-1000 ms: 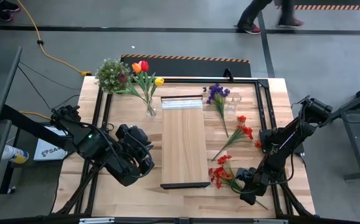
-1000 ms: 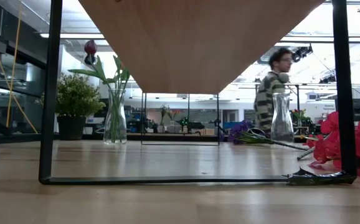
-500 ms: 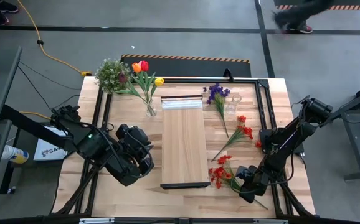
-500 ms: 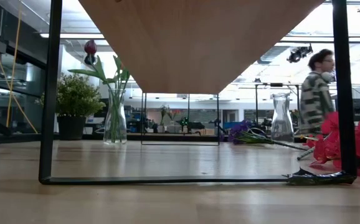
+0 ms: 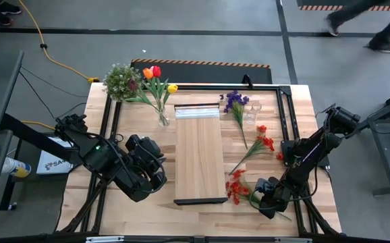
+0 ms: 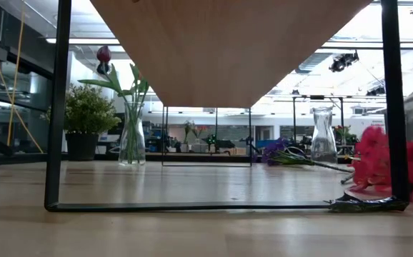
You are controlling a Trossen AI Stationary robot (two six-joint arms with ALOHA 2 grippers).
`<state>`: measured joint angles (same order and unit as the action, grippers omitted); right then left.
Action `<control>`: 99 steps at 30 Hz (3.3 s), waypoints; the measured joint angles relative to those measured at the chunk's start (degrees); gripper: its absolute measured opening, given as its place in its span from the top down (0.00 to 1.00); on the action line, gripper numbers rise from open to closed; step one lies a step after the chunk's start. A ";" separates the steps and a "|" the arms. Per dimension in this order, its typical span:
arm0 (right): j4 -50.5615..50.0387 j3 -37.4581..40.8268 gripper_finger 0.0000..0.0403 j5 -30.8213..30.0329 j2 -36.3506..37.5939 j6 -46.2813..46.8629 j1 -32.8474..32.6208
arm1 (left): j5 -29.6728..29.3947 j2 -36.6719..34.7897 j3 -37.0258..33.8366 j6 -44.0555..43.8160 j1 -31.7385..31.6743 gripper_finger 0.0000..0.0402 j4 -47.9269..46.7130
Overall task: Pick and place flowers into a vace then onto a shelf
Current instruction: Put the bottom orange flowers into the right transparent vase
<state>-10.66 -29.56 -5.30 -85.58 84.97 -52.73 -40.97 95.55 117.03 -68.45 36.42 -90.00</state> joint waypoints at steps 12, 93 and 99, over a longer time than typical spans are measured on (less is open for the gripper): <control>4.33 0.13 0.95 -0.13 0.62 0.02 0.07 | 0.04 -0.02 0.00 0.71 -0.01 0.75 -0.01; 54.16 -0.99 0.98 -64.65 73.75 -122.92 17.20 | -3.75 -0.02 0.00 -4.06 -0.02 0.75 -0.01; 54.12 -7.44 0.98 -64.32 72.08 -133.72 17.20 | -6.67 -0.02 0.00 -4.06 -0.02 0.75 -0.01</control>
<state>43.46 -37.00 -69.62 -13.50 -48.75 -35.53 -47.64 95.53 117.03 -72.51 36.40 -90.02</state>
